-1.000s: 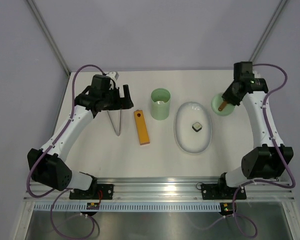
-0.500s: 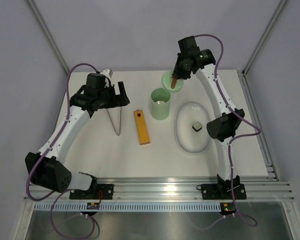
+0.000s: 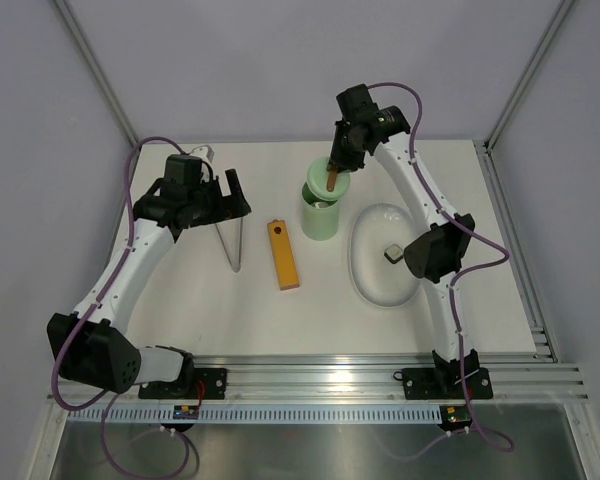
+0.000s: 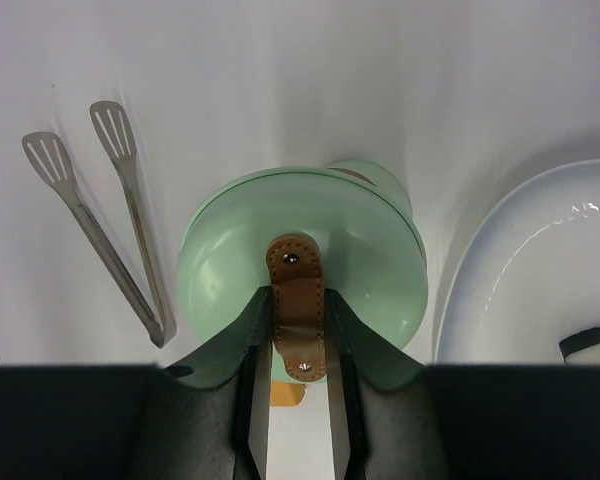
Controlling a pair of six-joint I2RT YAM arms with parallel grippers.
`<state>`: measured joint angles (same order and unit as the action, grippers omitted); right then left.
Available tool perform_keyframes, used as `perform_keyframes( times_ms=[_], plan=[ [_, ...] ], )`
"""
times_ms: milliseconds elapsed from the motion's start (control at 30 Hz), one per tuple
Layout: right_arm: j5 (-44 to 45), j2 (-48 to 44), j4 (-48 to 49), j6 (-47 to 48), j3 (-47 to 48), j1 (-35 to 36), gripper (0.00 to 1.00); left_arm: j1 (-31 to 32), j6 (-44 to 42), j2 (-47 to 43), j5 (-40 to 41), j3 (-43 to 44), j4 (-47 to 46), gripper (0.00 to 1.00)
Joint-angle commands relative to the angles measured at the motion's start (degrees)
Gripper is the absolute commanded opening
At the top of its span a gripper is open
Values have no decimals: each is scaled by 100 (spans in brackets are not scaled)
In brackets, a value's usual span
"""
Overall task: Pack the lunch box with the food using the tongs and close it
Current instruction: Close the box lid on the packing box.
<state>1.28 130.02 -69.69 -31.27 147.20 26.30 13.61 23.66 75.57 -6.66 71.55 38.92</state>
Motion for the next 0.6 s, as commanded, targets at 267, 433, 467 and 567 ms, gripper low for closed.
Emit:
perform_keyframes(
  times_ms=[267,433,467,567],
  plan=[
    [-251,393,43,50,345,235,0,2,16,-78,-29,-9,-262,99],
    [-198,437,35,50,354,314,0,2,7,-77,-46,-44,-235,99],
    [-189,446,35,42,362,323,0,10,7,-86,-46,-71,-244,99],
    [-163,428,78,33,380,402,0,2,7,-86,-46,-80,-235,99]
  ],
)
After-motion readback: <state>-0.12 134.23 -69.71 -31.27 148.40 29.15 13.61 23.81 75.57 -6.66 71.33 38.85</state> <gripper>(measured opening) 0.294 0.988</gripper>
